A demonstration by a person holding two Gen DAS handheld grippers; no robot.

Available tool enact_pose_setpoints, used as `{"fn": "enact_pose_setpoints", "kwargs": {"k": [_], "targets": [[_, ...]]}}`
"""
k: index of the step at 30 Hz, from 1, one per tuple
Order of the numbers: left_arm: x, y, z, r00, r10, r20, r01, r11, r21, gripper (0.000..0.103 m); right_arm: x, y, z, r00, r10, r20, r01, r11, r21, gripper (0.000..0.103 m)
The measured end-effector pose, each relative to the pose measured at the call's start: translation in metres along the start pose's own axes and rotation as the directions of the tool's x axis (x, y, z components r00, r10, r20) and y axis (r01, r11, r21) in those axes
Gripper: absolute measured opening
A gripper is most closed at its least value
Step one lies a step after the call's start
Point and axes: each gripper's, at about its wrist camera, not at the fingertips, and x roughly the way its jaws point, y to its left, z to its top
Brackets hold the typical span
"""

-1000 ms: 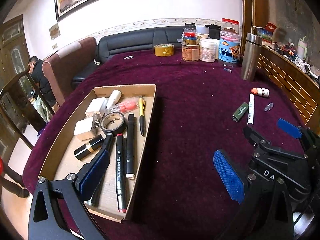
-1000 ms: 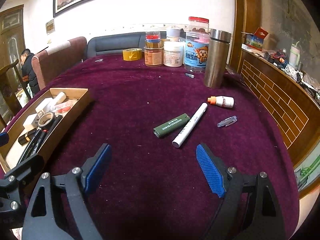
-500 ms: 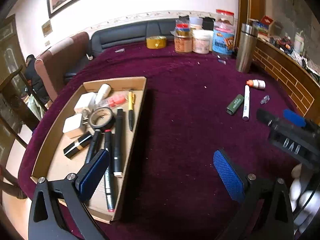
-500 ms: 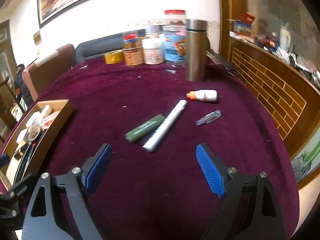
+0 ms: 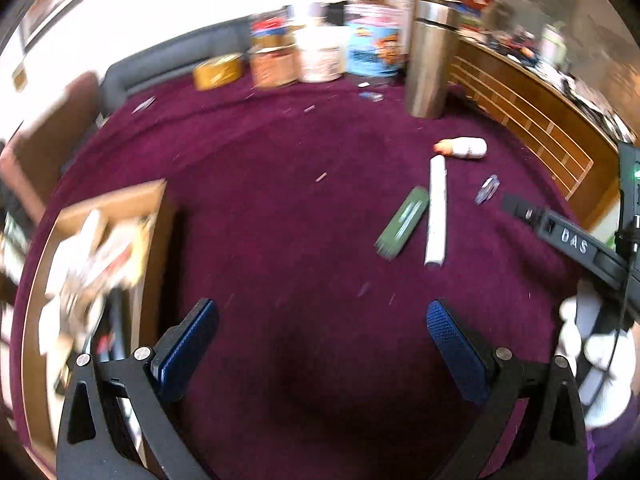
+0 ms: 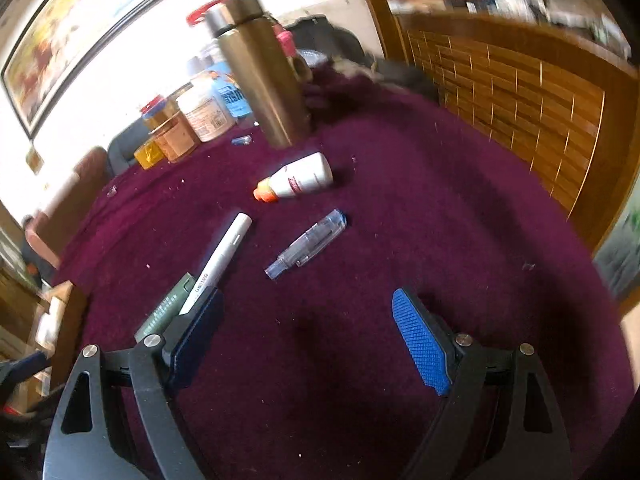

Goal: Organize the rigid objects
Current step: 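Grasp green lighter with left gripper while right gripper grasps white marker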

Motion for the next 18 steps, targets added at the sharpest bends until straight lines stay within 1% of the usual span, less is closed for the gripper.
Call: {"fn": "enact_pose_setpoints", "kwargs": {"k": [1,2,3,4,5,6,9,10,12,13,15,18], "targets": [[0.006,-0.005,0.006,1.0,-0.013,0.006,0.013,1.0,0.025,0.095,0.0,-0.003,0.0,1.0,0.009,-0.006,-0.009,1.0,0.019,0.086],[0.016,-0.011,0.014,0.999,-0.034,0.007,0.034,0.998,0.06,0.085,0.001,-0.005,-0.001,1.0,0.023,-0.017,-0.022,0.999,0.03,0.086],[0.022,-0.014,0.019,0.999,-0.048,0.004,0.048,0.996,0.074,0.072,0.002,-0.006,-0.001,0.999,0.027,-0.022,-0.026,0.999,0.034,0.086],[0.028,-0.016,0.023,0.998,-0.066,-0.003,0.066,0.994,0.083,0.068,0.001,-0.005,-0.001,0.999,0.029,-0.02,-0.028,0.999,0.034,0.086],[0.037,-0.019,0.029,0.995,-0.096,-0.02,0.097,0.991,0.09,0.066,0.001,-0.005,-0.002,0.999,0.031,-0.021,-0.03,0.999,0.032,0.086],[0.041,-0.02,0.031,0.994,-0.107,-0.025,0.109,0.99,0.093,0.065,0.001,-0.004,-0.002,0.999,0.034,-0.023,-0.033,0.999,0.03,0.086],[0.056,-0.026,0.034,0.992,-0.113,-0.046,0.118,0.986,0.117,0.065,0.0,-0.004,-0.003,0.999,0.041,-0.025,-0.04,0.999,0.027,0.087],[0.06,-0.028,0.034,0.992,-0.111,-0.056,0.118,0.985,0.126,0.06,-0.001,-0.004,-0.004,0.999,0.043,-0.025,-0.042,0.999,0.028,0.087],[0.069,-0.03,0.036,0.99,-0.115,-0.085,0.126,0.982,0.139,0.047,0.002,-0.005,-0.002,0.999,0.044,-0.025,-0.043,0.999,0.029,0.087],[0.072,-0.031,0.037,0.989,-0.117,-0.094,0.129,0.982,0.141,0.046,0.002,-0.005,-0.002,0.999,0.045,-0.025,-0.044,0.999,0.029,0.087],[0.072,-0.035,0.04,0.99,-0.116,-0.081,0.128,0.98,0.152,0.041,0.003,-0.005,-0.002,0.999,0.045,-0.025,-0.044,0.999,0.03,0.087],[0.075,-0.04,0.044,0.991,-0.109,-0.075,0.12,0.982,0.146,0.04,0.003,-0.006,-0.002,0.999,0.044,-0.025,-0.043,0.999,0.029,0.087]]}}
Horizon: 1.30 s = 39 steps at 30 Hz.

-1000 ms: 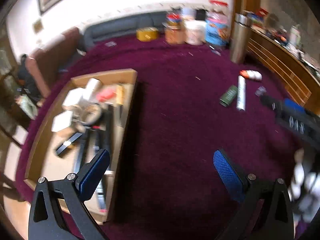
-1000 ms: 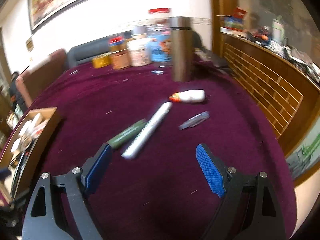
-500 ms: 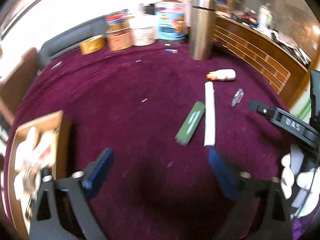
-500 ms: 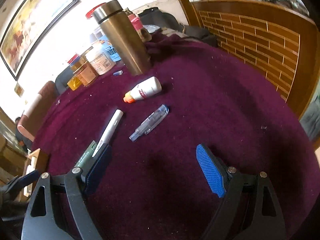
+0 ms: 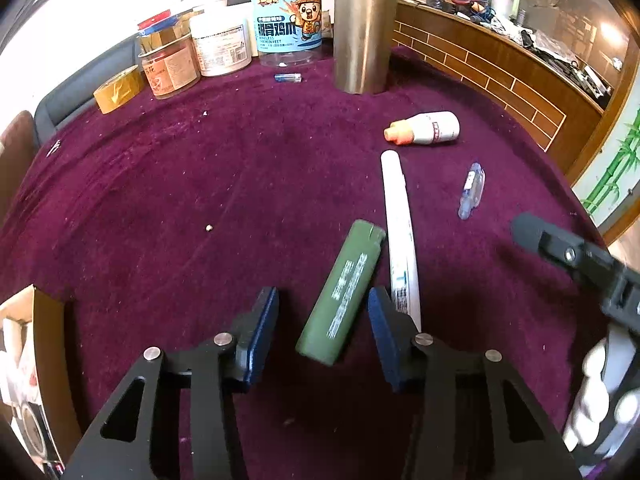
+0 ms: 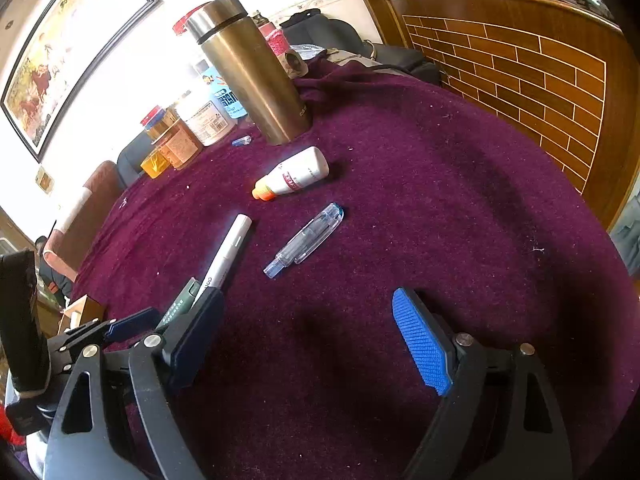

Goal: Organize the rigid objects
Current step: 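Grasp green lighter with left gripper while right gripper grasps white marker, then carry green lighter into box with left gripper while right gripper carries white marker there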

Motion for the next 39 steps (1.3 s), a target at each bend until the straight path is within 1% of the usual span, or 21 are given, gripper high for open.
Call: {"fn": "enact_pose_setpoints", "kwargs": {"k": [4,5,6,7,10,13,16,19,23,25,27,28,30,31,33,34,35,36,39], "targets": [[0.004,-0.005,0.001,0.999,0.017,0.031,-0.017,1.0,-0.001,0.04,0.0,0.0,0.0,1.0,0.0,0.0,0.0,1.0,-0.001,0.087],[0.003,-0.005,0.0,1.0,0.009,0.026,-0.009,1.0,-0.005,0.031,0.0,0.0,0.0,1.0,0.0,0.0,0.0,1.0,0.0,0.087],[0.0,-0.003,-0.002,1.0,-0.012,0.023,0.012,1.0,-0.017,0.018,0.0,0.0,0.0,1.0,0.0,0.0,0.0,1.0,0.001,0.087],[-0.003,-0.001,-0.004,0.999,-0.029,0.018,0.03,0.999,-0.028,0.016,0.0,0.0,0.0,1.0,-0.001,0.0,0.001,1.0,-0.001,0.087],[-0.019,0.008,-0.016,0.998,-0.049,0.028,0.051,0.996,-0.079,0.016,0.0,0.0,0.0,1.0,-0.005,0.0,0.005,1.0,-0.004,0.087],[-0.042,0.021,-0.034,0.995,-0.079,0.058,0.086,0.987,-0.138,0.016,0.001,0.001,0.001,1.0,-0.009,-0.001,0.008,1.0,-0.007,0.087],[-0.063,0.03,-0.049,0.99,-0.108,0.088,0.122,0.977,-0.173,0.016,0.0,0.007,0.002,0.999,-0.04,-0.022,0.039,0.999,-0.026,0.086],[-0.088,0.04,-0.068,0.981,-0.146,0.129,0.171,0.964,-0.205,0.016,0.0,0.022,0.001,0.998,-0.007,-0.066,0.004,0.999,-0.04,0.086],[-0.124,0.06,-0.09,0.965,-0.168,0.201,0.215,0.947,-0.238,0.017,0.007,0.06,0.002,0.996,-0.049,-0.071,0.037,0.987,-0.153,0.084],[-0.135,0.071,-0.098,0.961,-0.161,0.224,0.218,0.941,-0.26,0.017,0.019,0.081,0.002,0.993,-0.082,-0.085,0.061,0.973,-0.223,0.082],[-0.148,0.09,-0.111,0.96,-0.141,0.244,0.212,0.931,-0.296,0.017,0.032,0.095,-0.001,0.988,-0.121,-0.097,0.09,0.958,-0.271,0.067],[-0.152,0.099,-0.117,0.959,-0.133,0.249,0.21,0.926,-0.315,0.017,0.043,0.102,-0.003,0.982,-0.153,-0.114,0.113,0.949,-0.294,0.065],[-0.162,0.122,-0.134,0.961,-0.105,0.256,0.197,0.909,-0.368,0.017,0.055,0.108,-0.006,0.97,-0.205,-0.133,0.154,0.936,-0.318,0.052],[-0.165,0.131,-0.141,0.963,-0.089,0.256,0.187,0.902,-0.389,0.017,0.058,0.115,-0.008,0.965,-0.243,-0.097,0.195,0.916,-0.351,0.05],[-0.174,0.154,-0.159,0.964,-0.056,0.259,0.17,0.881,-0.442,0.017,0.06,0.122,-0.011,0.956,-0.282,-0.076,0.232,0.892,-0.387,0.031],[-0.179,0.166,-0.169,0.964,-0.044,0.261,0.166,0.867,-0.469,0.017,0.06,0.124,-0.012,0.96,-0.271,-0.073,0.222,0.892,-0.394,0.022],[-0.183,0.176,-0.179,0.965,-0.027,0.261,0.158,0.853,-0.497,0.017,0.06,0.124,-0.012,0.96,-0.27,-0.075,0.22,0.891,-0.396,0.014],[-0.187,0.187,-0.19,0.966,0.0,0.258,0.141,0.838,-0.527,0.017,0.059,0.124,-0.011,0.961,-0.264,-0.082,0.213,0.895,-0.392,0.012],[-0.195,0.212,-0.216,0.969,0.061,0.239,0.097,0.798,-0.594,0.017,0.054,0.118,-0.011,0.971,-0.2,-0.133,0.145,0.93,-0.337,0.011]]}}
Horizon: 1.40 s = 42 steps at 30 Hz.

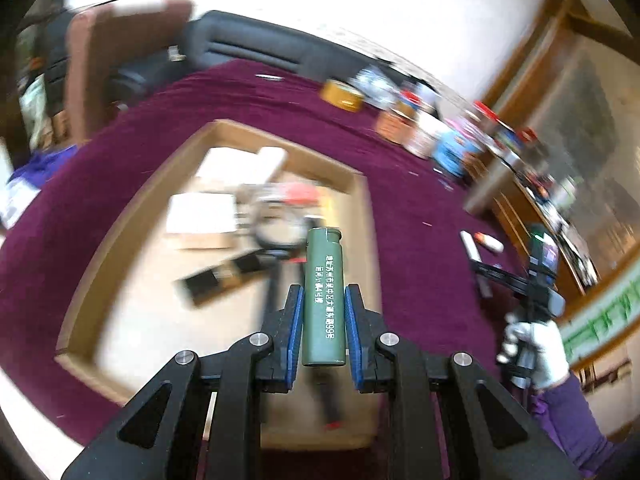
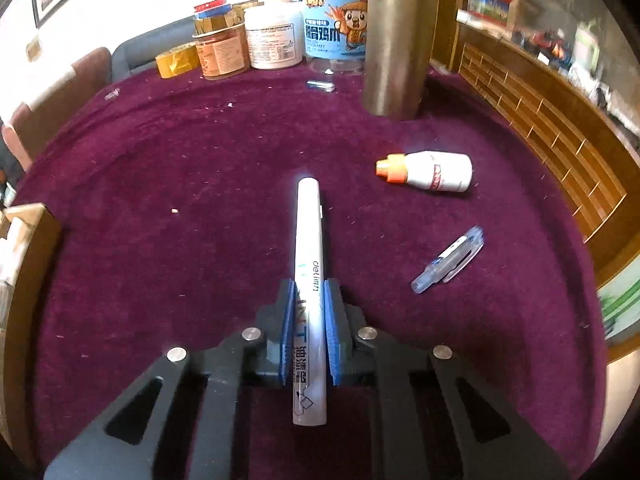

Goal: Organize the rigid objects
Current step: 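Carry green lighter into box with left gripper while right gripper carries white marker there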

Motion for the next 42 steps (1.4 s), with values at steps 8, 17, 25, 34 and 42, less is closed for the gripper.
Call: {"fn": "enact_pose_setpoints", "kwargs": {"k": [8,17,25,34,42], "targets": [[0.017,0.055,-0.002,0.989,0.136,-0.053,-0.141,0.986,-0.092,0.017,-0.031,0.002,-0.011,0.967,0.256,-0.011,-0.253,0.96,0.123,0.012],[0.038,0.062,-0.005,0.956,0.27,-0.114,-0.278,0.958,-0.068,0.018,-0.059,0.079,-0.02,0.846,0.527,-0.081,-0.52,0.849,0.091,0.012],[0.014,0.062,0.0,0.971,0.236,-0.045,-0.239,0.968,-0.08,0.037,-0.056,0.193,-0.044,0.681,0.679,-0.274,-0.702,0.712,0.017,0.012],[-0.028,0.091,-0.006,0.976,0.213,0.041,-0.204,0.965,-0.167,0.045,-0.033,0.314,-0.091,0.616,0.613,-0.495,-0.752,0.644,-0.139,0.013],[-0.038,0.12,-0.012,0.974,0.219,0.048,-0.205,0.956,-0.209,0.045,0.009,0.358,-0.082,0.707,0.504,-0.496,-0.668,0.706,-0.235,0.013]]}}
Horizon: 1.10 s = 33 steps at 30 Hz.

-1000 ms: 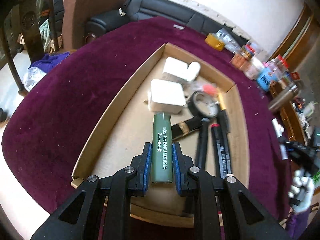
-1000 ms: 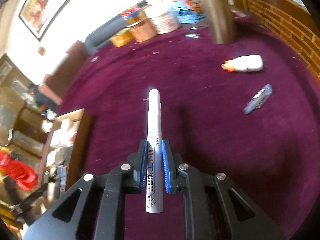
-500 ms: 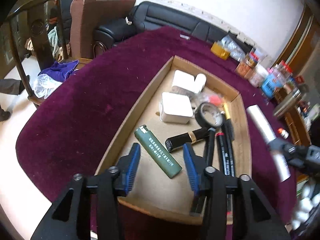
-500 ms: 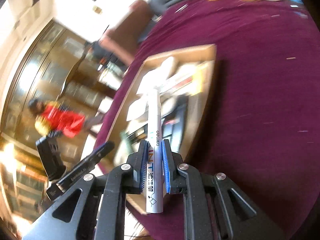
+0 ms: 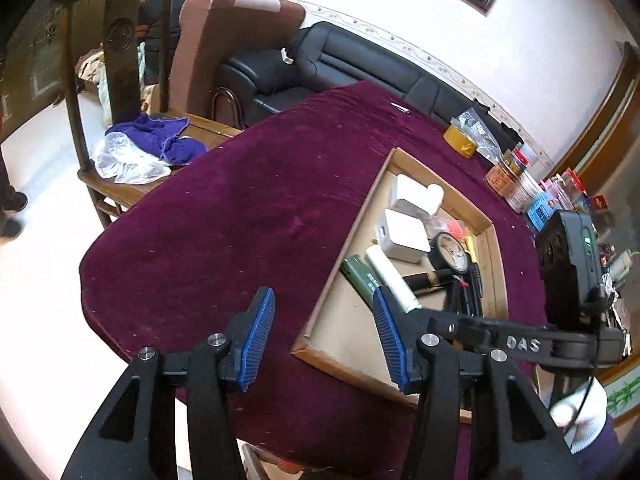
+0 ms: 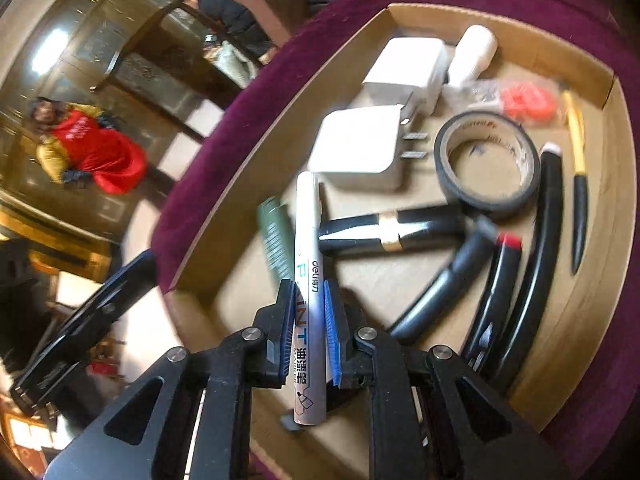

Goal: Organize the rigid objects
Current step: 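Carry green lighter into box with left gripper while right gripper carries white marker there, then release lighter in box with left gripper while right gripper releases white marker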

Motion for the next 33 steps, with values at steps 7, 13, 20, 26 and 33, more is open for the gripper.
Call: {"fn": "enact_pose_setpoints", "kwargs": {"k": [7,13,20,26,33], "targets": [[0.003,-0.005,0.0,1.0,-0.022,0.006,0.022,1.0,0.013,0.046,0.012,0.02,0.009,0.995,-0.102,0.016,0.103,0.993,-0.056,0.013],[0.003,-0.02,-0.001,1.0,-0.018,0.001,0.018,0.999,0.046,0.054,-0.027,0.025,0.005,0.989,-0.09,0.117,0.099,0.992,-0.074,0.013],[-0.017,-0.062,-0.007,0.995,0.011,0.094,-0.027,0.986,0.168,0.057,-0.093,0.014,-0.041,0.897,-0.25,0.364,0.286,0.957,-0.046,0.039],[-0.028,-0.102,-0.015,0.988,-0.028,0.151,-0.008,0.972,0.233,0.062,-0.127,-0.013,-0.079,0.721,-0.515,0.464,0.558,0.828,0.051,0.049],[-0.044,-0.135,-0.029,0.981,-0.033,0.191,-0.023,0.958,0.285,0.062,-0.148,-0.038,-0.102,0.608,-0.657,0.446,0.678,0.722,0.139,0.049]]}}
